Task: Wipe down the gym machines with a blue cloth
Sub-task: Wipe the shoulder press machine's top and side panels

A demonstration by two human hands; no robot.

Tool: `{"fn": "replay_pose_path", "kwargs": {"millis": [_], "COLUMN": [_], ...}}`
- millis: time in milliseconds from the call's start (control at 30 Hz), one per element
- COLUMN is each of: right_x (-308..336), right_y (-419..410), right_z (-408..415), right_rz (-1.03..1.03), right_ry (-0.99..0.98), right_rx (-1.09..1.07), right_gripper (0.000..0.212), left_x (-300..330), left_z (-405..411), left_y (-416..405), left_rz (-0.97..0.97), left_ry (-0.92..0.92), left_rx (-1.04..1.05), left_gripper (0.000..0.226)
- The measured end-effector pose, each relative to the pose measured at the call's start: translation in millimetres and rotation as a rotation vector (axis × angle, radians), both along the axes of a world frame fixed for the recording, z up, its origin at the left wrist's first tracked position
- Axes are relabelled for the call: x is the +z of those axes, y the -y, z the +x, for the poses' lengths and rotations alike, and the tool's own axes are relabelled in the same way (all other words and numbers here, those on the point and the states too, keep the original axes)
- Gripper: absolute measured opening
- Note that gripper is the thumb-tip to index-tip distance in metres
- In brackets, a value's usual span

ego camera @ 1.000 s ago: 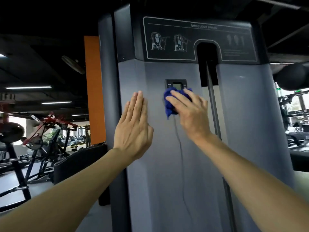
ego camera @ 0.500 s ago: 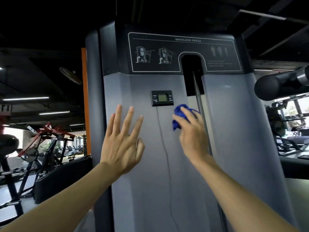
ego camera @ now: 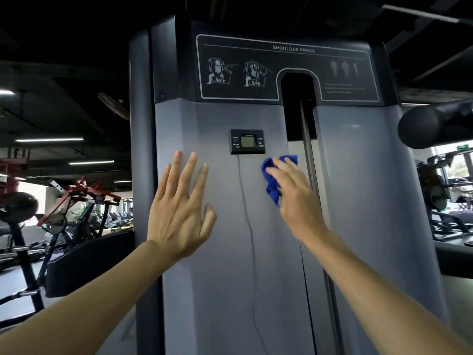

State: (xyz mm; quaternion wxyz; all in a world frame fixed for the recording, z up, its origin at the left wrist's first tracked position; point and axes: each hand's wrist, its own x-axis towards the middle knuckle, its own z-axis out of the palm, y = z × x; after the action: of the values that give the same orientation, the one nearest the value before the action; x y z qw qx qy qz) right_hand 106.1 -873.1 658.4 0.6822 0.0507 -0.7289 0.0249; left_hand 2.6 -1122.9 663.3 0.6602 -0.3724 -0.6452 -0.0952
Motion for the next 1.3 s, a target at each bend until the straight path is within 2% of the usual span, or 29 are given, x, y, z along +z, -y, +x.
{"fn": "replay_pose_path", "kwargs": {"millis": [100, 233, 267, 300, 367, 433, 467, 500, 567, 633, 667, 733, 833, 900, 967, 1067, 1167, 1233, 1300], "right_x": [10, 30, 22, 9, -18, -25, -21, -17, -9, -7, -8, -12, -40, -42, -28, 17, 58, 57, 22], "right_y": [3, 50, 73, 97, 130, 117, 97, 74, 34, 35, 54, 100, 136, 122, 110, 134, 161, 169, 176], "right_z": [4, -7, -14, -22, -35, -35, -29, -22, -7, -7, -14, -33, -48, -37, -33, -44, -51, -49, -45], "right_rz": [-0.083, -0.449, -0.468, -0.412, -0.130, 0.166, 0.222, 0.184, -0.103, -0.421, -0.493, -0.411, 0.014, 0.196, 0.188, 0.000, -0.074, -0.077, 0.006], "right_ry": [-0.024, -0.211, -0.232, -0.233, -0.178, -0.106, -0.102, -0.096, -0.127, -0.189, -0.240, -0.296, -0.169, -0.130, -0.150, -0.192, -0.229, -0.215, -0.182], "right_rx": [0.001, -0.075, -0.098, -0.108, -0.110, -0.139, -0.174, -0.213, -0.271, -0.262, -0.251, -0.185, -0.117, -0.094, -0.107, -0.155, -0.091, -0.031, -0.058], "right_gripper": [0.048, 0.043, 0.043, 0.044, 0.048, 0.047, 0.048, 0.052, 0.054, 0.052, 0.052, 0.054, 0.055, 0.049, 0.045, 0.043, 0.042, 0.041, 0.043], "left_x": [-1, -6, -7, -8, -7, -6, -6, -6, -6, -4, -3, 2, 9, 11, 10, 8, 9, 10, 7], "left_z": [0, -1, -1, -1, -1, -4, -6, -8, -12, -15, -17, -20, -23, -24, -26, -30, -32, -37, -44], "left_y": [-2, -1, -1, -1, 0, 7, 12, 19, 31, 40, 43, 49, 61, 66, 70, 72, 75, 80, 85], "left_rz": [0.014, 0.094, 0.121, 0.138, 0.125, 0.068, 0.030, -0.007, -0.081, -0.133, -0.154, -0.185, -0.236, -0.270, -0.282, -0.280, -0.286, -0.298, -0.301], "left_ry": [0.017, 0.082, 0.106, 0.123, 0.124, 0.106, 0.100, 0.093, 0.076, 0.064, 0.054, 0.028, 0.016, 0.036, 0.052, 0.079, 0.083, 0.049, 0.039], "left_rx": [-0.003, -0.023, -0.027, -0.030, -0.020, 0.026, 0.049, 0.069, 0.083, 0.055, 0.029, -0.024, -0.097, -0.163, -0.208, -0.257, -0.264, -0.252, -0.261], "left_gripper": [0.081, 0.084, 0.083, 0.082, 0.078, 0.074, 0.074, 0.074, 0.074, 0.074, 0.074, 0.070, 0.065, 0.061, 0.059, 0.057, 0.056, 0.059, 0.067]}}
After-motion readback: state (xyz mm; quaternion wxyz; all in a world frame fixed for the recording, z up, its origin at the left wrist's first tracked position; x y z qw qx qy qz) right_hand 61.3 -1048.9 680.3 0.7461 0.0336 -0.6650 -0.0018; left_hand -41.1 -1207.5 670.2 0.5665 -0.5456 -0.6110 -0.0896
